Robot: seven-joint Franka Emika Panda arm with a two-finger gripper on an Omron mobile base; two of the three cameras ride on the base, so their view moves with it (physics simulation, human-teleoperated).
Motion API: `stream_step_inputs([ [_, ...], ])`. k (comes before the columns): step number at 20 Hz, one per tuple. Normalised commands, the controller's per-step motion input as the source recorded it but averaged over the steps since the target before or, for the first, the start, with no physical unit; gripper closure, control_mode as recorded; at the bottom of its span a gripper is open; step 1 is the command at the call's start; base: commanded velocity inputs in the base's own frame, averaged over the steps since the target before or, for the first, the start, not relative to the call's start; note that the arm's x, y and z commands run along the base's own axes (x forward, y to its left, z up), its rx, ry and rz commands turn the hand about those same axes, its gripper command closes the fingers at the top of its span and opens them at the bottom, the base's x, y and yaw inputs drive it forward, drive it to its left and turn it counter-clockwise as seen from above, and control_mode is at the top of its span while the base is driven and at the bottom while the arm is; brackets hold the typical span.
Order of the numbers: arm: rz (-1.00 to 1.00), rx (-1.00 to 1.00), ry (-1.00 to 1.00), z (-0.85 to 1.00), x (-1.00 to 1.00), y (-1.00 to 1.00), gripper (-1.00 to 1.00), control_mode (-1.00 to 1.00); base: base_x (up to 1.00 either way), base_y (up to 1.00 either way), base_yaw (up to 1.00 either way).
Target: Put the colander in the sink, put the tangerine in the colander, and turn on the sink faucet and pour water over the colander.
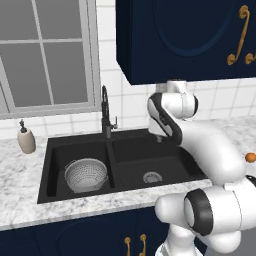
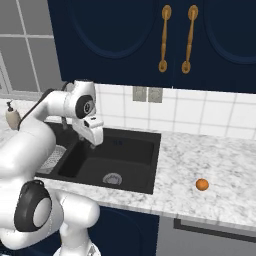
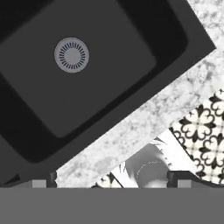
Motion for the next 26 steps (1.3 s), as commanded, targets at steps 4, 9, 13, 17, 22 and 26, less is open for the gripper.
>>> stream_step_inputs([
  [4, 0.0, -0.27, 0.07, 0.0, 0.2, -1.0, -1.0, -1.0, 0.0, 0.0, 0.0],
  [9, 0.0, -0.2, 0.05, -0.02, 0.02, -0.98, -1.0, -1.0, 0.0, 0.0, 0.0],
  [13, 0.0, 0.15, -0.12, 0.0, -0.66, -1.0, -1.0, -1.0, 0.0, 0.0, 0.0],
  [17, 0.0, 0.26, -0.14, 0.0, -0.81, -1.0, -1.0, -1.0, 0.0, 0.0, 0.0],
  [22, 0.0, 0.22, -0.09, -0.01, -0.21, -1.0, -1.0, -1.0, 0.0, 0.0, 0.0],
  [26, 0.0, 0.09, 0.0, -0.14, 0.11, -0.9, -1.0, -1.0, 0.0, 0.0, 0.0],
])
